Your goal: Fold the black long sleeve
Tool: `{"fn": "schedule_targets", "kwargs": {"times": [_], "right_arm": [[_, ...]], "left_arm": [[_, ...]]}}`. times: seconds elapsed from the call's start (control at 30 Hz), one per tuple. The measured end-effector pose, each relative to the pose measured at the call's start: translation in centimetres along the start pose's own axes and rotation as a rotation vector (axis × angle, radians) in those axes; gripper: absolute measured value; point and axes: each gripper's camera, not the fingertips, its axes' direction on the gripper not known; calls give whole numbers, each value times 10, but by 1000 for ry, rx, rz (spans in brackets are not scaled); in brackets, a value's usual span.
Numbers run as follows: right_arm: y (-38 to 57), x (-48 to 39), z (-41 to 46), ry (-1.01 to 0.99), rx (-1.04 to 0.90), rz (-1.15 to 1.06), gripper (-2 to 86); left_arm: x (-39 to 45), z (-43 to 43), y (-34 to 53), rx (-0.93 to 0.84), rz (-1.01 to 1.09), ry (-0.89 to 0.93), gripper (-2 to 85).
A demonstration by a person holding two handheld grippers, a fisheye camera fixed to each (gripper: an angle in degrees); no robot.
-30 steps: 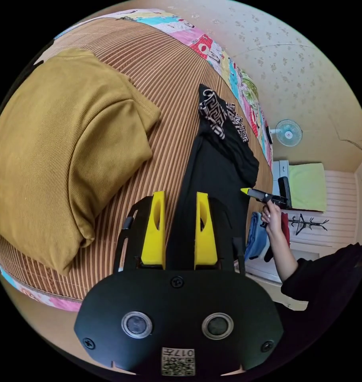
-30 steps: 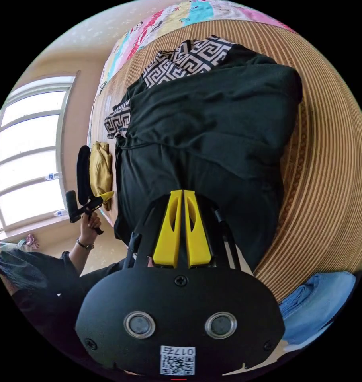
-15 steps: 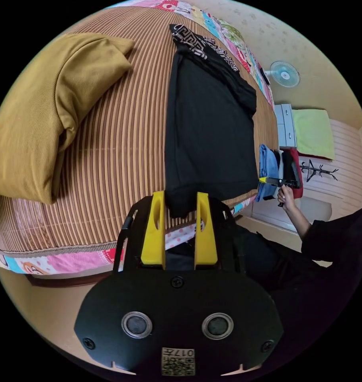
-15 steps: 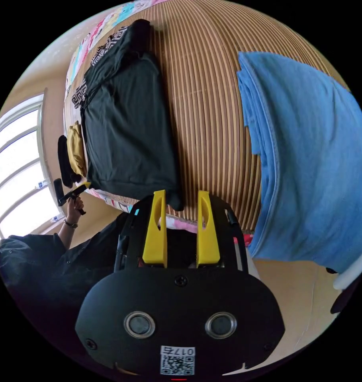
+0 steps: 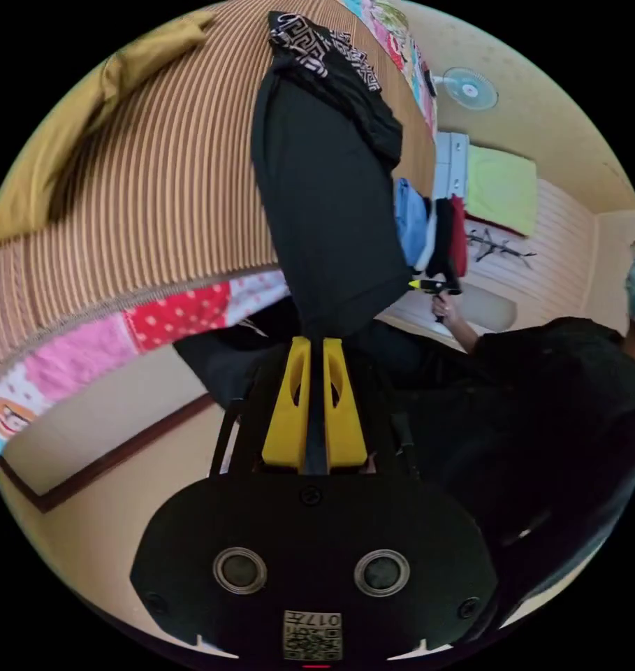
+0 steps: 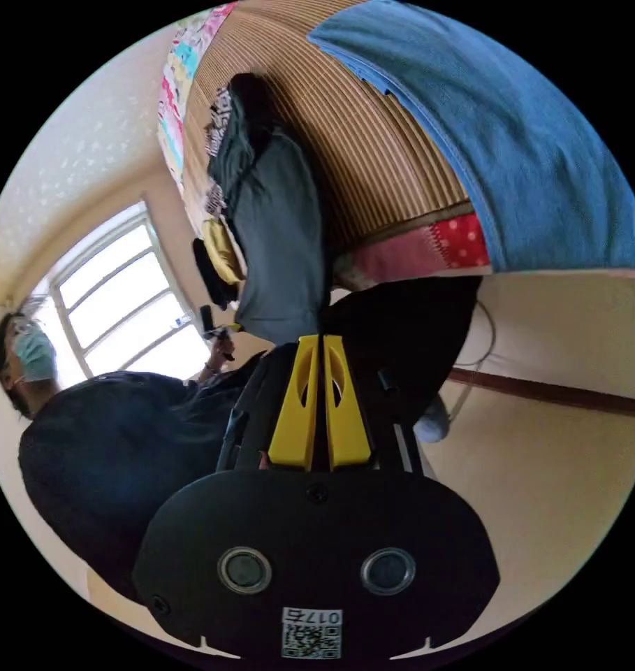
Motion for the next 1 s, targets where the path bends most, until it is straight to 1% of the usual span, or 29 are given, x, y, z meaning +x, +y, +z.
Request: {"fn": "schedule_targets", "kwargs": {"times": [0.03,0.07,0.13,0.17,0.2,0.23,0.27,0.33,0.43,0.5,0.57,0.6,0.63,0.7,0.73,0.77,0.8,0.83,0.87,0.9,0.93,0.97,1.0], "right_arm": [[11,-2,-14,-174,88,-24,12],[15,-6,-27,-299,198,-51,12],[2,-13,-42,-439,337,-102,11],[-17,-16,-46,-491,399,-113,10],[-30,-19,-46,-508,418,-120,10],[-59,-26,-44,-520,429,-141,10],[-90,-35,-40,-500,432,-151,10],[-138,-51,-37,-440,457,-175,9],[-205,-69,-41,-379,518,-197,10],[-238,-76,-44,-356,554,-188,12],[-278,-78,-43,-246,561,-136,18],[-285,-80,-42,-202,565,-137,20],[-293,-88,-41,-117,573,-147,27],[-288,-109,-42,-28,636,-176,42],[-278,-127,-41,30,665,-205,57],[-268,-149,-35,105,663,-238,75],[-263,-161,-29,147,651,-259,81],[-253,-183,-11,240,607,-300,92],[-246,-203,15,330,544,-335,99],[-243,-211,31,371,508,-348,102],[-239,-226,67,434,428,-364,112],[-237,-238,105,461,346,-382,121],[-236,-242,125,464,302,-392,126]], "left_arm": [[-2,-12,10,93,18,190,31],[-3,-20,14,151,27,268,31],[-9,-52,9,402,78,461,32],[-13,-59,4,458,85,492,32],[-22,-71,-11,564,71,532,33],[-34,-80,-30,657,28,529,33],[-38,-84,-40,695,4,512,33],[-51,-97,-92,770,-48,427,32],[-52,-116,-160,817,19,369,32],[-53,-126,-194,828,32,301,32],[-61,-132,-228,811,16,227,35],[-68,-131,-245,799,-4,191,41],[-71,-130,-257,789,-2,163,50],[-65,-133,-256,803,57,110,93],[-56,-136,-244,821,103,38,114],[-50,-136,-236,824,123,-6,124],[-43,-132,-220,812,139,-94,136],[-42,-121,-203,776,126,-175,146],[-44,-114,-196,750,110,-206,151],[-55,-97,-182,689,54,-256,159],[-71,-78,-170,628,-5,-280,163],[-80,-67,-164,605,-26,-280,166],[-97,-48,-152,588,-48,-252,173]]}}
